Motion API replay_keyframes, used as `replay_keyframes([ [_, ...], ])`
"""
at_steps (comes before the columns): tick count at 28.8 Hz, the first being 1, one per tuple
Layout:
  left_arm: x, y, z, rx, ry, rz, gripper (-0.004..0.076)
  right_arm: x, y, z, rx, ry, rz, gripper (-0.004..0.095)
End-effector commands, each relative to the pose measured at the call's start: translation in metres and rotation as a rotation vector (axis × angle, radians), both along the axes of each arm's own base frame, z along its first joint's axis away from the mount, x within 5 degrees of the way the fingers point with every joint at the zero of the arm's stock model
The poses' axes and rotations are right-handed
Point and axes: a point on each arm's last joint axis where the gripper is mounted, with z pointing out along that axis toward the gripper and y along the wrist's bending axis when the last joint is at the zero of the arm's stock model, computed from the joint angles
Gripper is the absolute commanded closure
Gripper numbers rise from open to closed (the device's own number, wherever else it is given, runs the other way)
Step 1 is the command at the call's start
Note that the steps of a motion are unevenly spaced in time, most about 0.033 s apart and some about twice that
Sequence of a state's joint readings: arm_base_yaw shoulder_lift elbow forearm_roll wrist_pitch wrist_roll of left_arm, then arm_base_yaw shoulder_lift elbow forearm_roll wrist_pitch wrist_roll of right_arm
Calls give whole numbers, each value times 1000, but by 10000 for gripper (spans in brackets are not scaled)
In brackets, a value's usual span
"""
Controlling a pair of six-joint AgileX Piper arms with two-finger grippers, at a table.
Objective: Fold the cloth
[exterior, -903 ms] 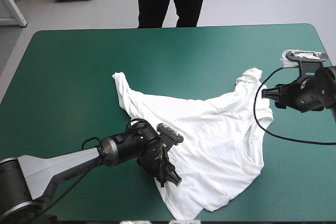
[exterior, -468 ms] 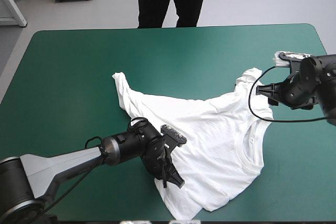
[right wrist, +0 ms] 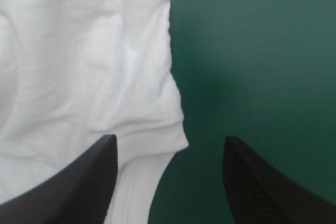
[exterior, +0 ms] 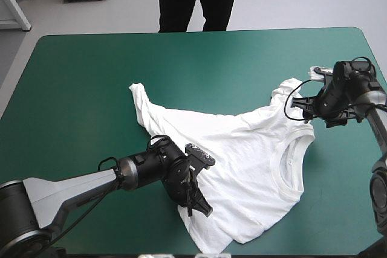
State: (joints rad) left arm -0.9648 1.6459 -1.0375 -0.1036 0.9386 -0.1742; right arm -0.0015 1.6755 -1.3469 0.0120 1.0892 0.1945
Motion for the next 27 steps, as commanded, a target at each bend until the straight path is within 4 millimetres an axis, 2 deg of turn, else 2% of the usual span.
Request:
replay_keyframes([
  [1,-4,-9,1,-69,21,27,733,8,-2,4,-4,-59,10,354],
  [8,-4,-9,1,-69,19,19,733,24,-2,-27,-1,-1,14,354],
  [14,-4,-9,1,-71,18,20,733,30,1,-45,44,39,-3,361],
  [16,-4,-9,1,-71,18,20,733,30,2,-49,54,62,-3,438],
  [19,-4,-8,1,-67,13,16,733,28,4,-50,68,88,20,727],
  [20,-3,-8,1,-67,9,17,733,27,4,-50,69,101,23,859],
  [21,-2,-8,4,-77,-3,16,733,26,4,-50,69,111,24,920],
  [25,8,-6,31,-87,-133,-25,733,21,3,-35,50,92,71,925],
  [27,21,4,63,-113,-215,10,733,16,4,-8,51,17,74,925],
])
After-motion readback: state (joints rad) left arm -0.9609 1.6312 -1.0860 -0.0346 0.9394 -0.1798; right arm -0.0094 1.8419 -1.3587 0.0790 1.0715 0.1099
